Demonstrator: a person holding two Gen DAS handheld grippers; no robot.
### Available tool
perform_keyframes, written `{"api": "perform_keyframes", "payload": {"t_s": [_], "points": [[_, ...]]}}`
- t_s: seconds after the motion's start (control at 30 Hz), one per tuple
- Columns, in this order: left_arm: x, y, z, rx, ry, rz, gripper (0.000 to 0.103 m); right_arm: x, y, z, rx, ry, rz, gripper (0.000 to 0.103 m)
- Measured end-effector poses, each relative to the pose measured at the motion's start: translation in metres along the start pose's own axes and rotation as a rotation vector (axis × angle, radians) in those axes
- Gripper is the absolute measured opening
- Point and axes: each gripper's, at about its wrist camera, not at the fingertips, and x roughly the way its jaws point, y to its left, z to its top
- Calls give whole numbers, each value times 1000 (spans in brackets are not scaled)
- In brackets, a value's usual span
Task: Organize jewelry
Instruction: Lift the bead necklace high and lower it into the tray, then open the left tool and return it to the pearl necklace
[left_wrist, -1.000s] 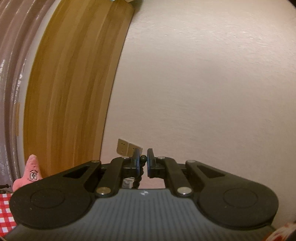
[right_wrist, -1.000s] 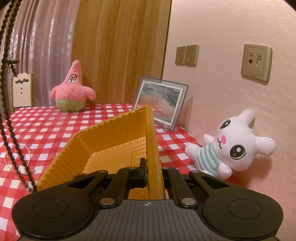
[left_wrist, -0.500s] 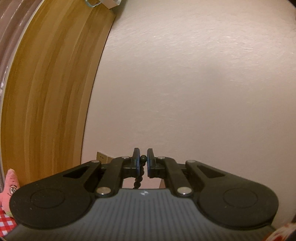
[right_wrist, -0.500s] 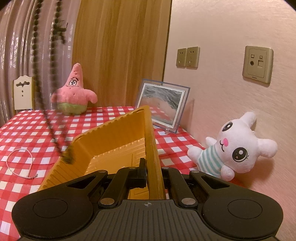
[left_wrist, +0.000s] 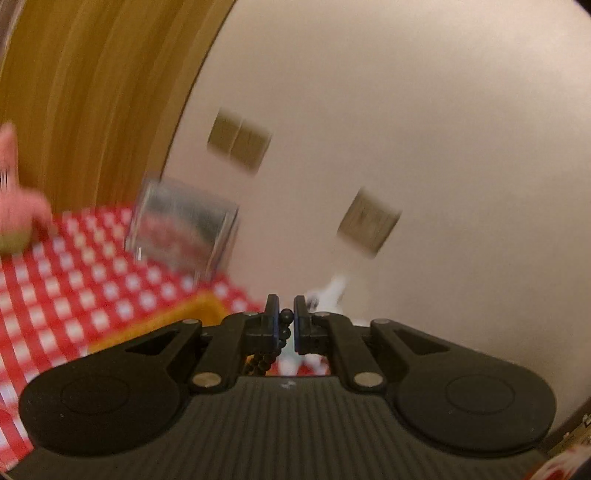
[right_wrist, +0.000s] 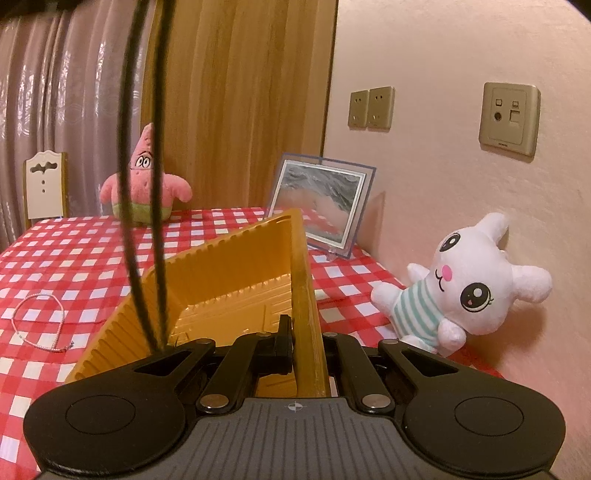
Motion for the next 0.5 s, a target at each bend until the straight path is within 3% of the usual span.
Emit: {"api": "perform_keyframes", "payload": {"t_s": [0.27, 0.5], "points": [[57, 40, -62, -90, 178, 66, 6, -1, -2, -3, 8, 5, -1, 4], [81, 56, -111, -126, 306, 124, 8, -3, -1, -4, 7, 7, -2, 4]]}}
